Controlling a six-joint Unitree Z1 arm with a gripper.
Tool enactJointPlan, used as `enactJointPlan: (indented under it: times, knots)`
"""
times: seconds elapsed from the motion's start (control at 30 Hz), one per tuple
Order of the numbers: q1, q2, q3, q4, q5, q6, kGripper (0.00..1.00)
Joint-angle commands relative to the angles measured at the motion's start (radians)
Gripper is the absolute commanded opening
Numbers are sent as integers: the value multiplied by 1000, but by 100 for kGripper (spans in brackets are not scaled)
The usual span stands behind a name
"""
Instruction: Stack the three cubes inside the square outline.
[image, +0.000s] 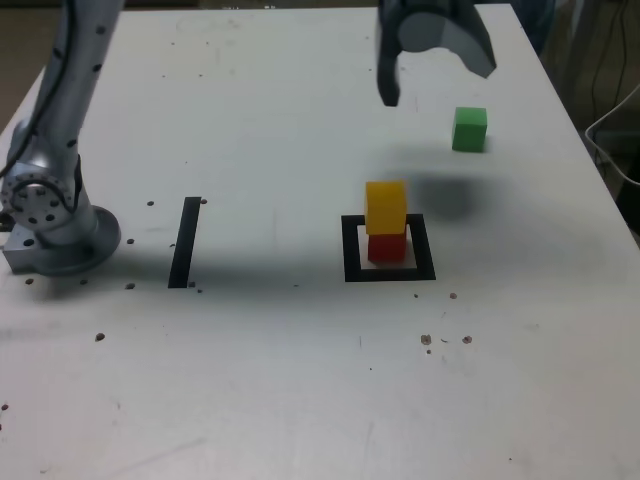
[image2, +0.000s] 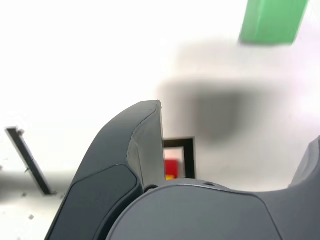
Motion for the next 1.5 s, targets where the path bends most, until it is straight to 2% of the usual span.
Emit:
enactJointPlan:
  times: [0.0,0.33,0.57,1.3,1.47]
  knots:
    - [11,29,-24,-7,0,10,99]
    - [47,170,-141,-37,24,48,98]
    - [48,260,-227,-48,33,56,91]
    - [69,327,-256,-90,47,73,75]
    - [72,329,-260,-99,50,78,66]
